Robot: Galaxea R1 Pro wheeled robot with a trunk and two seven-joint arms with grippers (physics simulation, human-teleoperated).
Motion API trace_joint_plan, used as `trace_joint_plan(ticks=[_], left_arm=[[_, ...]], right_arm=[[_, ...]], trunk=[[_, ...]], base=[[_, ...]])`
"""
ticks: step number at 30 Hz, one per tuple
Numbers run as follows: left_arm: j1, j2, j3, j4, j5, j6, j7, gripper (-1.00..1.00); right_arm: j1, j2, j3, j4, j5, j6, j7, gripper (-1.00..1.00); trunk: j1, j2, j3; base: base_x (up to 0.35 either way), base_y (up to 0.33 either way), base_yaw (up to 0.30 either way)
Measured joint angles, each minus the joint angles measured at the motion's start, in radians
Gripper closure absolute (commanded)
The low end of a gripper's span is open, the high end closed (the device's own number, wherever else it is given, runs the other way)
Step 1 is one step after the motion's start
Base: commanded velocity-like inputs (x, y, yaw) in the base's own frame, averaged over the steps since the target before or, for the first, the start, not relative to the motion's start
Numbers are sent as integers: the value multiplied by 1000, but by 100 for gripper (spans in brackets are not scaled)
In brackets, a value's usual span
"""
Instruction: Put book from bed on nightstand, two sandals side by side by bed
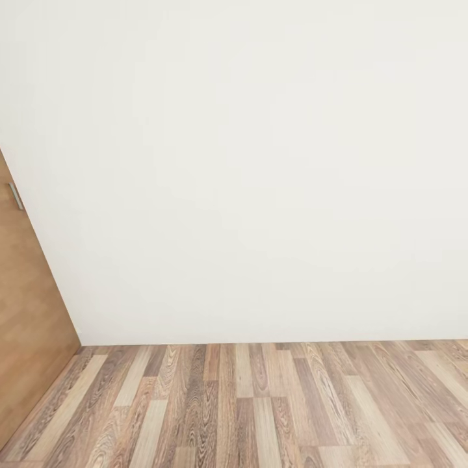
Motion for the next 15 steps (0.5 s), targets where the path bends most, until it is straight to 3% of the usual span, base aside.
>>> trace_joint_plan(ticks=[15], left_arm=[[0, 0, 0, 0, 0, -1, 0, -100]], right_arm=[[0, 0, 0, 0, 1, -1, 0, -100]], trunk=[[0, 0, 0]], base=[[0, 0, -4]])
